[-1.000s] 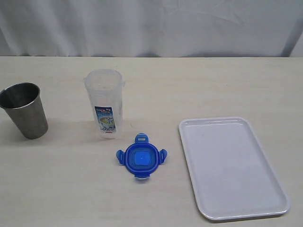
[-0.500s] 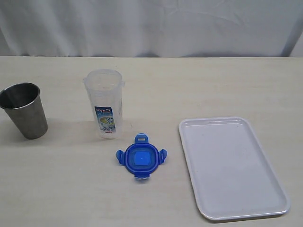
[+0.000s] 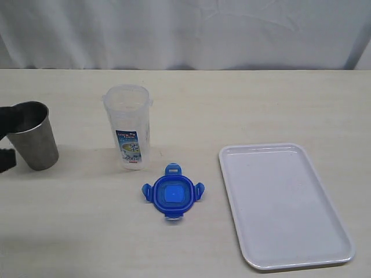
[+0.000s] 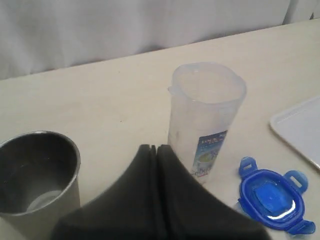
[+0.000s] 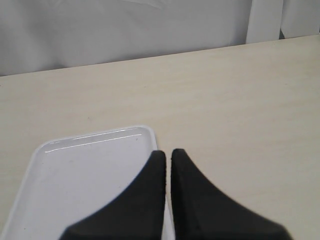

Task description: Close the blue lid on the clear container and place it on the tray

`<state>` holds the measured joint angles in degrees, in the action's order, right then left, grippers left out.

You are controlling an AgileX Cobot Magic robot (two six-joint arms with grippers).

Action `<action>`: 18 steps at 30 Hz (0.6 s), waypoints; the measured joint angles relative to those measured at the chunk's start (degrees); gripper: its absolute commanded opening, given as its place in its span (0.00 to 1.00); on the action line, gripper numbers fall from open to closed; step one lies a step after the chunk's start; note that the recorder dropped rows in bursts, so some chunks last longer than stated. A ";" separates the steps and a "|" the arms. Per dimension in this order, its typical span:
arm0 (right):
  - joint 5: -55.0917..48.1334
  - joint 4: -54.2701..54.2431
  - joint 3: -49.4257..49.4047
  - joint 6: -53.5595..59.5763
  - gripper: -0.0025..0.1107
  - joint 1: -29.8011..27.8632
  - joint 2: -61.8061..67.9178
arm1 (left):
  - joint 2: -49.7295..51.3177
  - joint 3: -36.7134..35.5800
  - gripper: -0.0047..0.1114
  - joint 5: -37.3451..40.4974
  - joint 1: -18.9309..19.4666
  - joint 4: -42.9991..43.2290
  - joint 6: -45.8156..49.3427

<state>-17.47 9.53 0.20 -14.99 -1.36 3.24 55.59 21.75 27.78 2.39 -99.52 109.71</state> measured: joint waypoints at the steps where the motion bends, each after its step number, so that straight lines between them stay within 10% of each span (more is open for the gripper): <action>1: 0.00 0.00 0.00 0.00 0.06 0.00 0.00 | 2.22 1.52 0.04 0.15 0.00 0.00 0.00; 12: 0.00 0.00 0.00 0.00 0.06 0.00 0.00 | 16.87 11.03 0.06 16.41 -0.35 -0.12 7.30; 14: 0.00 0.00 0.00 0.00 0.06 0.00 0.00 | 17.49 11.64 0.15 11.79 -0.35 -0.12 8.20; 18: 0.00 0.00 0.00 0.00 0.06 0.00 0.00 | 17.62 11.87 0.69 3.62 -0.35 -0.12 11.24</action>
<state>-17.47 9.53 0.20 -14.99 -1.36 3.24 73.21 33.62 31.39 2.03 -99.64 120.94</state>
